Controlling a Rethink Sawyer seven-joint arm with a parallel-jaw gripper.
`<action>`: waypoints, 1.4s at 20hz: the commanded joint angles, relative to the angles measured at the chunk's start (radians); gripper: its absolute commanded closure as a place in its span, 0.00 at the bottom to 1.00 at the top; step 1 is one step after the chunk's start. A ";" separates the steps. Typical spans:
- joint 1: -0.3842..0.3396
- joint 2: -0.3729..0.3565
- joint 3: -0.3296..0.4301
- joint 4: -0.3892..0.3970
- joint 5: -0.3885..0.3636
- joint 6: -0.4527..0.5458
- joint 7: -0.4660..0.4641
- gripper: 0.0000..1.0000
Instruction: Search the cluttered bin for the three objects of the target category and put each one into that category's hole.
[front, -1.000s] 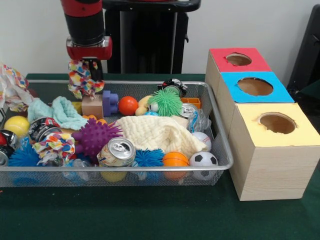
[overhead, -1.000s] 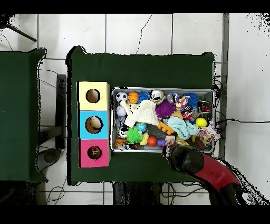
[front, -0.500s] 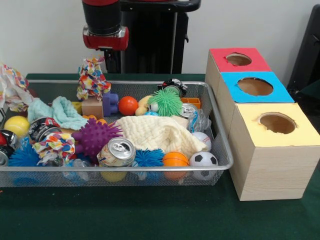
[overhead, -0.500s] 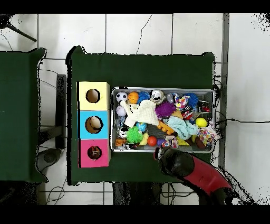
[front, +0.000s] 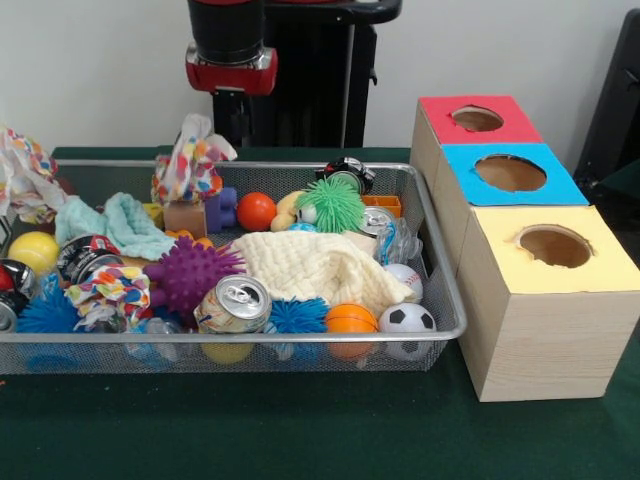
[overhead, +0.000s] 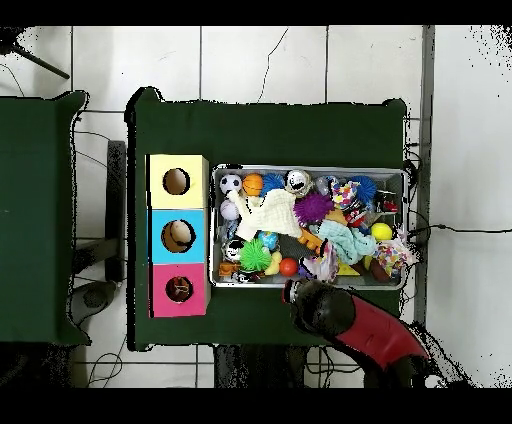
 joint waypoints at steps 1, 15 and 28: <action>-0.086 0.112 0.094 -0.219 -0.041 0.068 -0.006 1.00; -0.304 0.314 0.371 -0.639 -0.311 0.370 -0.398 1.00; -0.350 0.334 0.473 -0.682 -0.417 0.473 -0.383 1.00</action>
